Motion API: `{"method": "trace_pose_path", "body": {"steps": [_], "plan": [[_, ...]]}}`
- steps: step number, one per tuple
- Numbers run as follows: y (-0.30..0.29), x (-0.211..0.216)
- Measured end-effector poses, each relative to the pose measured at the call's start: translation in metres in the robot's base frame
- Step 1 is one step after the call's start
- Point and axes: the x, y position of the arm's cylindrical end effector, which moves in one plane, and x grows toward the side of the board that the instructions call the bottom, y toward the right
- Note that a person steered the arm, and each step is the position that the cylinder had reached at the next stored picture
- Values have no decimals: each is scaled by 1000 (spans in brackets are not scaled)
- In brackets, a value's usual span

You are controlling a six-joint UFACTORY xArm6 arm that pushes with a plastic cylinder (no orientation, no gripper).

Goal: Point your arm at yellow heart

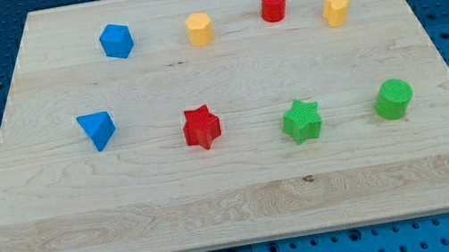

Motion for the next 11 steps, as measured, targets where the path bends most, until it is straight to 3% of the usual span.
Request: {"method": "trace_pose_path", "body": {"steps": [5, 7, 11], "plan": [[10, -14], [-1, -50], [4, -25]]}}
